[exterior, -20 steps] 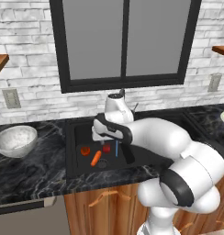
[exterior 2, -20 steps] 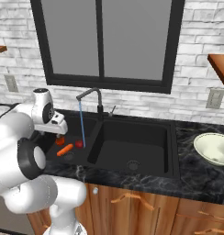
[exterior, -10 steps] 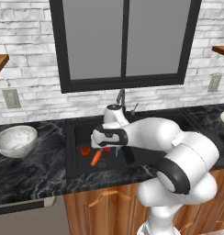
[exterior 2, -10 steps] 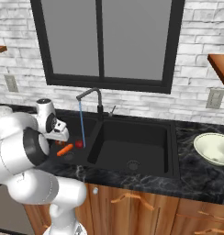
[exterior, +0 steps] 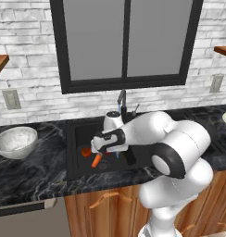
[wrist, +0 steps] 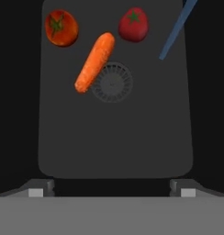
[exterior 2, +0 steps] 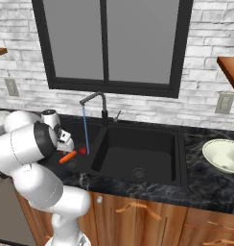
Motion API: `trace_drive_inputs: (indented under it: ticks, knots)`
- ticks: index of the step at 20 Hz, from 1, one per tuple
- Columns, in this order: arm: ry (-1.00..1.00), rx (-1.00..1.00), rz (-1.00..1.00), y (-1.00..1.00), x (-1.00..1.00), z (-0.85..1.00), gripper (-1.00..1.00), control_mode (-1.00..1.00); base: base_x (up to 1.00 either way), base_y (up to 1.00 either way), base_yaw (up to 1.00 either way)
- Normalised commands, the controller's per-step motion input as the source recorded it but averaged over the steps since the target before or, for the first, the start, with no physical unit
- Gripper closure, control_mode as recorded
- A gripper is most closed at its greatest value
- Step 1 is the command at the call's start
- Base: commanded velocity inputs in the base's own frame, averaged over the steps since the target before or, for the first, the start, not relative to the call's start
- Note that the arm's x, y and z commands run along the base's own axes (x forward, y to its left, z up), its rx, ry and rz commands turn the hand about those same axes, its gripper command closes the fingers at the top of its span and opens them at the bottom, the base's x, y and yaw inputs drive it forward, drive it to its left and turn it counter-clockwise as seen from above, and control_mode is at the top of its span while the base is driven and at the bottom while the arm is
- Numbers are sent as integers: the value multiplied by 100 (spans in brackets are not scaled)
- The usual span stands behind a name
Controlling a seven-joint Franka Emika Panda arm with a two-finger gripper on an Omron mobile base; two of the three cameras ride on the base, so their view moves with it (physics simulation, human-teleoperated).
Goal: Pick the tomatos from the sink and place them in one bowl. Place the carrot in the other bowl. Then turn off the sink faucet.
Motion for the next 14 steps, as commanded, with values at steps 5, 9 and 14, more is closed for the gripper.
trace_drive_inputs:
  ticks: [5,9,14]
  knots:
    - [0,0,-1,7,20,-29,-100,-100,0,0,0]
    - [0,0,0,8,16,-25,-100,-100,0,0,0]
    - [0,0,0,5,14,-24,-100,-100,0,0,0]
